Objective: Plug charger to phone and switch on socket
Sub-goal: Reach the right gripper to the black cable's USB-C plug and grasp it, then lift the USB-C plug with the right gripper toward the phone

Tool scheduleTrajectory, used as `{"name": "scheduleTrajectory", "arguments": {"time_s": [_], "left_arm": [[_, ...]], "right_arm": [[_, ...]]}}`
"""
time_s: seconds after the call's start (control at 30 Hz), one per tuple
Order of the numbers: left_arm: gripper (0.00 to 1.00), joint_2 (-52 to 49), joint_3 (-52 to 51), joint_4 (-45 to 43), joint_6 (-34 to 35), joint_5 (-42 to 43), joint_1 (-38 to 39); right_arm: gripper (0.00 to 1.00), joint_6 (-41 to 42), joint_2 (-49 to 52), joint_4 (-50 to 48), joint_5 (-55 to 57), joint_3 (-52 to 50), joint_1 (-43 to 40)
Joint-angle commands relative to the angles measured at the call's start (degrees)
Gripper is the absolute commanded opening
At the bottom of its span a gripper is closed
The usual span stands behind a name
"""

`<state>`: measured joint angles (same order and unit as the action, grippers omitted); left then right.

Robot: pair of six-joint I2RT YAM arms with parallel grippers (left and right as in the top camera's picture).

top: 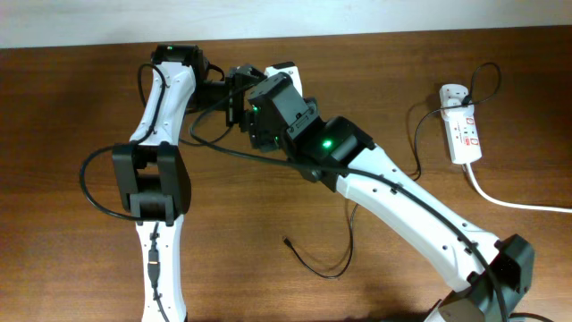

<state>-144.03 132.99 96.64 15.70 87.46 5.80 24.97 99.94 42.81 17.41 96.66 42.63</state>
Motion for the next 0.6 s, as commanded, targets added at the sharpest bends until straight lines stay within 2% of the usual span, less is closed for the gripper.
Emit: {"name": "scheduleTrajectory", "arguments": {"time_s": [0.0,0.1,0.23,0.3,0.4,0.43,0.57], "left_arm": [[0.79,-0.3,1.4,0.1,2.4,2.7,-0.3],[0.79,-0.3,1.4,0.1,2.8,2.7,-0.3],[0.79,-0.3,1.4,0.1,3.2,2.8,-0.3],[0.79,-0.3,1.4,0.1,3.2,2.8,-0.3],[0.79,-0.3,1.4,0.1,4.0,2.8,-0.3],[0.79,-0.3,1.4,0.1,4.0,2.7,-0.3],[0.80,-0.3,1.4,0.1,4.0,2.8,-0.3]], "right_arm": [[0.71,4.5,0.9,0.1,2.5,1.4,0.0],[0.63,4.5,0.9,0.7,5.3,1.4,0.0],[0.59,4.5,1.8,0.1,5.1,1.4,0.0],[0.52,4.5,1.8,-0.3,5.1,1.4,0.1],[0.51,4.5,2.6,-0.4,5.2,1.4,0.0],[0.47,4.5,2.9,-0.5,5.2,1.4,0.0],[0.40,4.5,3.0,-1.5,5.6,1.4,0.0]]}}
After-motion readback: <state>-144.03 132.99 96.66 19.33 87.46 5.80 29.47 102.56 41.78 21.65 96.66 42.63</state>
